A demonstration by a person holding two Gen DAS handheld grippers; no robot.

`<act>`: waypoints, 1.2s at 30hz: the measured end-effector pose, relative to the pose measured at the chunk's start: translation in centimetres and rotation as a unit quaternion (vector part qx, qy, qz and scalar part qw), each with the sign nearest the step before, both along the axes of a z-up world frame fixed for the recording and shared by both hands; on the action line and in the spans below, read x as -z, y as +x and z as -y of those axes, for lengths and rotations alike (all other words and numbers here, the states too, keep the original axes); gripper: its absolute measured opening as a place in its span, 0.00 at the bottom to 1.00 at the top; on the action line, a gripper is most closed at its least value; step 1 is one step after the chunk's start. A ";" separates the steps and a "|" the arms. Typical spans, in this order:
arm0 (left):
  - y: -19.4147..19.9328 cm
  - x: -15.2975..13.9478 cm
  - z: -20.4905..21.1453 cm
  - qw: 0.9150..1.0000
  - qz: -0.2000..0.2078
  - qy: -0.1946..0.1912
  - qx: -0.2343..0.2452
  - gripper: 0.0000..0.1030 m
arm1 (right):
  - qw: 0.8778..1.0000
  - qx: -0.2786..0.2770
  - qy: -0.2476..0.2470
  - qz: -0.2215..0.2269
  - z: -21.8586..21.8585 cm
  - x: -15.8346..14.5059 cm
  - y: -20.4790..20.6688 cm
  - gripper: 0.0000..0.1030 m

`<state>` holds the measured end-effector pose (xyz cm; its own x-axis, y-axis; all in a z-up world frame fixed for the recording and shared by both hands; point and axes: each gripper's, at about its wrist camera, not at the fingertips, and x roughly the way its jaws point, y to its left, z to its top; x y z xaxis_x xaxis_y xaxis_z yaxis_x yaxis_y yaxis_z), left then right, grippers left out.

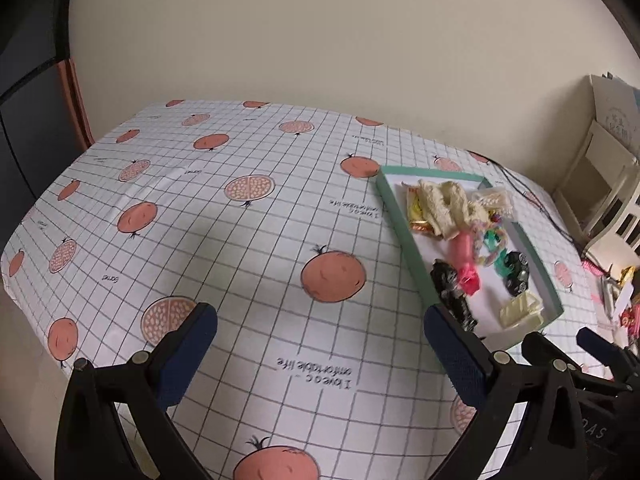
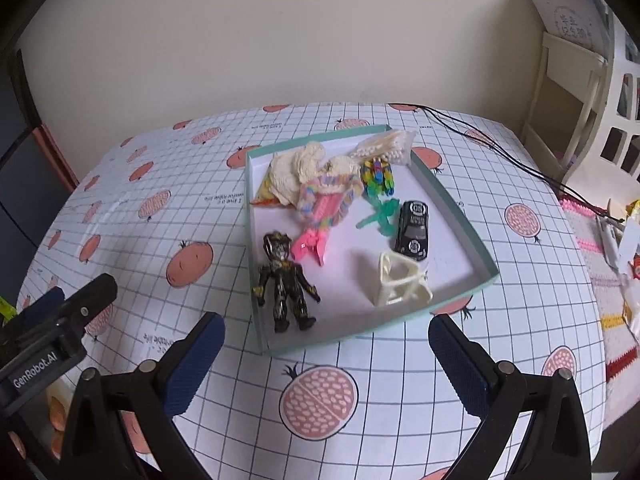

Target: Organize objects

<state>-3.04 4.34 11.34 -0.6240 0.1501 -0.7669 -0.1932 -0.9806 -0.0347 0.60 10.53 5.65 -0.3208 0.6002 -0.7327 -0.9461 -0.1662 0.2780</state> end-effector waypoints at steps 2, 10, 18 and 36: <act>0.4 0.5 0.4 1.000 -0.001 -0.004 0.001 1.00 | 1.000 0.000 0.002 -0.003 0.5 0.3 -0.1 1.00; 1.7 2.7 1.7 1.000 0.015 -0.007 0.006 1.00 | 1.000 0.009 -0.001 -0.004 2.3 2.6 -0.7 1.00; 3.2 4.2 1.8 0.999 0.010 -0.026 0.020 1.00 | 1.000 0.016 -0.012 -0.002 3.6 4.9 -1.1 1.00; 4.0 8.6 1.8 0.997 0.034 -0.058 0.026 1.00 | 0.999 0.000 -0.022 0.037 4.0 7.8 -2.7 1.00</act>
<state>0.98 2.52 2.69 -0.5631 0.0895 -0.8215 -0.2455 -0.9673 0.0630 -2.07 6.52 -2.12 -0.2647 0.5674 -0.7798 -0.9643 -0.1555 0.2142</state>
